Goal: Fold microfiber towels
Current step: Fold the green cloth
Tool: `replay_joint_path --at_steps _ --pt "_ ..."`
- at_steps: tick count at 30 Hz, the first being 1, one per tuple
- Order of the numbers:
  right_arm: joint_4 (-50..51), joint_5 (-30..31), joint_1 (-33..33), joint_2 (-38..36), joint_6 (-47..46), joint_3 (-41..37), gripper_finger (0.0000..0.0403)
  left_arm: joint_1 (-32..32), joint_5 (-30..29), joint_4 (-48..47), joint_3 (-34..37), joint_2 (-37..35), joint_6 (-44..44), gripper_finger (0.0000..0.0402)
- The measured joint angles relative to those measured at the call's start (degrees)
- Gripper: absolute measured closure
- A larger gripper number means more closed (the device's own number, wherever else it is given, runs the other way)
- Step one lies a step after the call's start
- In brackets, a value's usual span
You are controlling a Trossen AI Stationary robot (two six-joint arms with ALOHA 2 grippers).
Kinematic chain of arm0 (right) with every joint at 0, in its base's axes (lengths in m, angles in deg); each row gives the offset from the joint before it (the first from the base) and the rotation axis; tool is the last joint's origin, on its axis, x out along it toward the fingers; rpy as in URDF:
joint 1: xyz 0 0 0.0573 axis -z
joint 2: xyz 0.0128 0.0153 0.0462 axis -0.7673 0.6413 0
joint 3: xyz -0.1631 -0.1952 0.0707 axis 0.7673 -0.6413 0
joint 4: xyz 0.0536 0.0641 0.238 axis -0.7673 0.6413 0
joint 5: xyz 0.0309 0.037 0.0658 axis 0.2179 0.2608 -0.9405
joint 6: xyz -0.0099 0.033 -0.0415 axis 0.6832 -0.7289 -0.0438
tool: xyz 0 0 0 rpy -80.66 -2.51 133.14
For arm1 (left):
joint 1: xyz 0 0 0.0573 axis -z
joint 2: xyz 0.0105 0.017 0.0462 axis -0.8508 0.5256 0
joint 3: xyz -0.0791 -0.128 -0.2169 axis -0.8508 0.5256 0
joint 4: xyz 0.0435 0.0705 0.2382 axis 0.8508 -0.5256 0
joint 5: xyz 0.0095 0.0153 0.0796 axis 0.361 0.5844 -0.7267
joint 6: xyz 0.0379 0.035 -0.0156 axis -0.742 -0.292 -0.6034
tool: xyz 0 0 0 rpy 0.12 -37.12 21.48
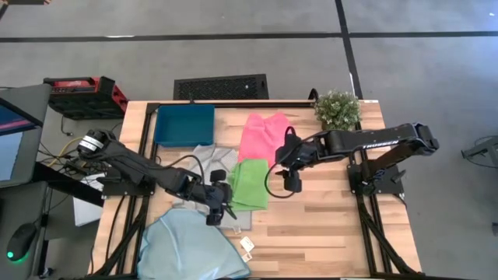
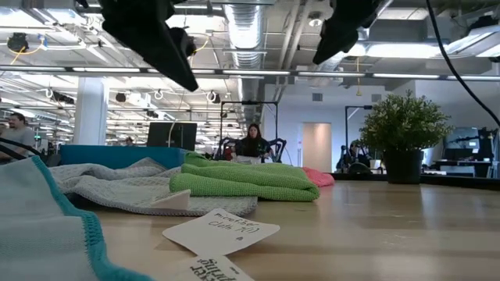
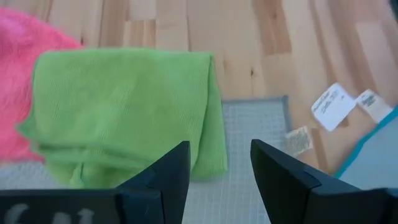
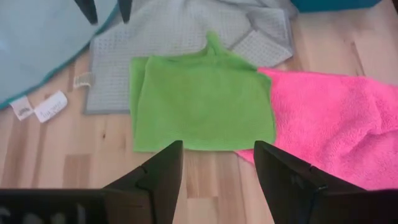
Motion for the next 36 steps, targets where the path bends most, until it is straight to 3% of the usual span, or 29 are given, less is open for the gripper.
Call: replay_joint_path --at_steps 6,14,20,26,36 --pt "-2.53 0.0 0.0 -0.21 -0.03 0.0 0.0182 -0.96 -3.34 4.06 4.17 0.02 2.79 0.0239" --pt "-2.87 0.03 0.02 -0.21 -0.03 0.0 0.0182 -5.87 0.67 7.04 7.95 0.04 30.9 0.0239" --pt "-2.88 0.1 0.02 -0.21 0.03 0.0 0.0182 -7.38 1.72 15.18 10.77 1.36 45.62 0.0239" --pt "-3.2 0.22 0.02 -0.23 0.41 0.0 0.0182 -7.76 4.42 17.61 10.72 5.81 47.36 0.0239" --pt "-2.87 0.2 0.02 -0.24 0.47 0.02 0.0182 -7.79 3.15 18.32 10.63 7.71 46.46 0.0239"
